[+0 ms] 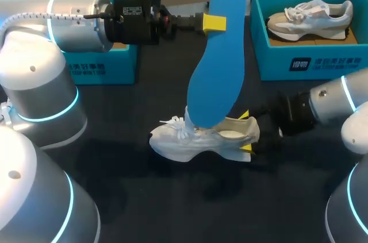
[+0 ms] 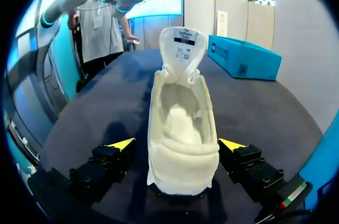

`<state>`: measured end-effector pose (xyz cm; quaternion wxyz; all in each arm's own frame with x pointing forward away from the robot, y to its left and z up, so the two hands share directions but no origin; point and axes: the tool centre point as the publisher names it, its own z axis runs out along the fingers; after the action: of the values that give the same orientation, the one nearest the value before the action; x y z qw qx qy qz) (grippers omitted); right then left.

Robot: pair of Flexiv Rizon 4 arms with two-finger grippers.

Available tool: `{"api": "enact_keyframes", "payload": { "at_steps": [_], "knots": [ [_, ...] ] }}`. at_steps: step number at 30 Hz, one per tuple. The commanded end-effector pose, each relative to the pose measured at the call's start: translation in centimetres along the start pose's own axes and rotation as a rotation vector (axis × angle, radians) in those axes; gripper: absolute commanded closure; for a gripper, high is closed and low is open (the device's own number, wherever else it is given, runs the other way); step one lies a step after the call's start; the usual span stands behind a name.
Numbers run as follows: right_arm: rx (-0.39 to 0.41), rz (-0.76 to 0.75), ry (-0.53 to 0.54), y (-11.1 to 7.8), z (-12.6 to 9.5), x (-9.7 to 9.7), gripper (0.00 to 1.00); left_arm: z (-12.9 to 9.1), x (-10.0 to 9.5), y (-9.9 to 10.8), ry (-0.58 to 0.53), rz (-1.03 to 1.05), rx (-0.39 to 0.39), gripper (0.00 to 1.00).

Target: Take the shoe out of the shoebox, open the shoe tongue, remove and reinsert the insole, then place the shoe into the shoebox

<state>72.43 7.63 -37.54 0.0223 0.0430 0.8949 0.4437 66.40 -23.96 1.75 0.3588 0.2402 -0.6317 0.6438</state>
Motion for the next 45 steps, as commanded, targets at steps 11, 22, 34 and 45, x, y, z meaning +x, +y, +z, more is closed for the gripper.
{"api": "enact_keyframes", "payload": {
  "at_steps": [11,22,34,45],
  "knots": [
    [0.343,0.040,-0.048,4.1,-2.1,0.3,0.00,0.0,0.0,0.1,-0.001,0.000,0.000,1.00],
    [0.480,0.076,-0.067,6.0,-2.8,0.4,0.00,0.0,0.0,0.1,-0.001,0.000,0.000,1.00],
    [0.645,0.109,-0.106,7.5,-3.1,0.4,0.00,0.0,0.0,0.1,-0.001,0.000,0.000,1.00],
    [0.726,0.108,-0.118,7.8,-3.0,0.2,0.00,0.0,0.0,0.1,-0.001,0.000,0.000,1.00]
  ]
}}
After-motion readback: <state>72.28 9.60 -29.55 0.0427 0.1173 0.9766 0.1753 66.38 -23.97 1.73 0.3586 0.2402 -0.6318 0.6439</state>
